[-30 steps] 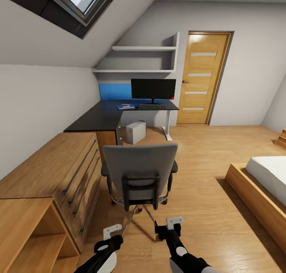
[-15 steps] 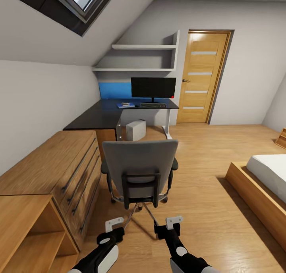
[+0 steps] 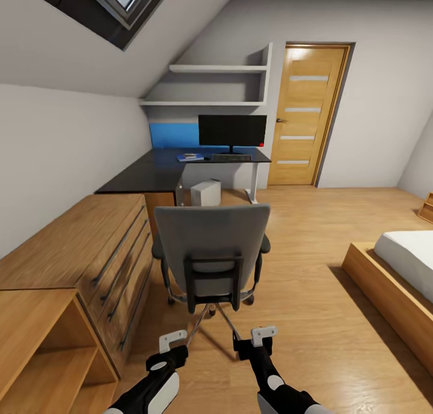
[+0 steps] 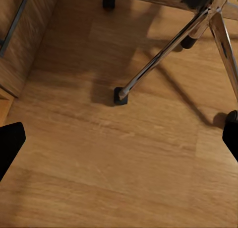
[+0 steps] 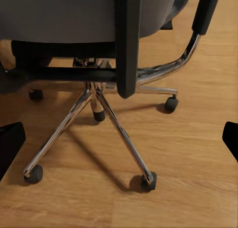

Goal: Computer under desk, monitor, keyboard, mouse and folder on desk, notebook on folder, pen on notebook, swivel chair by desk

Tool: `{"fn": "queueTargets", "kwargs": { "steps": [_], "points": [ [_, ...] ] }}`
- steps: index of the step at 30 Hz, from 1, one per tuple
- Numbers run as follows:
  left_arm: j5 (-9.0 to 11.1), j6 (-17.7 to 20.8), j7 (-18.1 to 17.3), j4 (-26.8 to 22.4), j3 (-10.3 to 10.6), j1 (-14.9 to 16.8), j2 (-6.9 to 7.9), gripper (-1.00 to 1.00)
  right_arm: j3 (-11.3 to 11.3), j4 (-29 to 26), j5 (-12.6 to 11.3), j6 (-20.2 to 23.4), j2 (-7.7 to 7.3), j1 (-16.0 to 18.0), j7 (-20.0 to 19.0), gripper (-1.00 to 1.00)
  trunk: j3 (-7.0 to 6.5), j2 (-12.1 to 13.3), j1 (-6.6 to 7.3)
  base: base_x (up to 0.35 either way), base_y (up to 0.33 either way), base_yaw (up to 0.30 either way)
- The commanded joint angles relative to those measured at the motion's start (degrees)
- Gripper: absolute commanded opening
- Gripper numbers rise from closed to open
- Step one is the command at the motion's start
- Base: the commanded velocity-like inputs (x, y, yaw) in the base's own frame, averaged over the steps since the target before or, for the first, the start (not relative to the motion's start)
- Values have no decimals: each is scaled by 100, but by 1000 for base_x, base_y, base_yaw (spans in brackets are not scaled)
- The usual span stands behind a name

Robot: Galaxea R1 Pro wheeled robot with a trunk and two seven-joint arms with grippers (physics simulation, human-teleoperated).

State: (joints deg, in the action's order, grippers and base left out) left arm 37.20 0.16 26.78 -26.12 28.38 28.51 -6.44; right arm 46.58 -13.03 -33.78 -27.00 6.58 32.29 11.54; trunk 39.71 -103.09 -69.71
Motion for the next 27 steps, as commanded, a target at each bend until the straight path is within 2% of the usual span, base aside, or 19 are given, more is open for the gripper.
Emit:
{"fn": "queueTargets", "kwargs": {
  "steps": [1,9,14,18,24,27],
  "points": [
    [41,2,47,-7,48,5,5,100,52,2,-21,-18,0,6,42,100,24,-44,-22,0,0,0],
    [41,-1,47,-7,50,5,-5,100,58,2,-15,-32,2,6,34,100,168,-365,-198,0,0,0],
    [41,-37,40,-7,46,5,1,100,60,2,-15,-28,2,6,16,100,168,-365,-198,0,0,0],
    [41,-139,39,-1,45,5,4,100,66,8,-8,0,3,6,-176,100,168,-365,-198,18,0,0],
    [40,-183,31,1,51,5,3,100,68,99,-6,23,7,6,-543,100,168,-365,-198,206,0,0],
    [41,-187,30,2,52,5,3,100,72,153,-6,25,7,6,-588,100,168,-365,-198,165,0,0]
  ]
}}
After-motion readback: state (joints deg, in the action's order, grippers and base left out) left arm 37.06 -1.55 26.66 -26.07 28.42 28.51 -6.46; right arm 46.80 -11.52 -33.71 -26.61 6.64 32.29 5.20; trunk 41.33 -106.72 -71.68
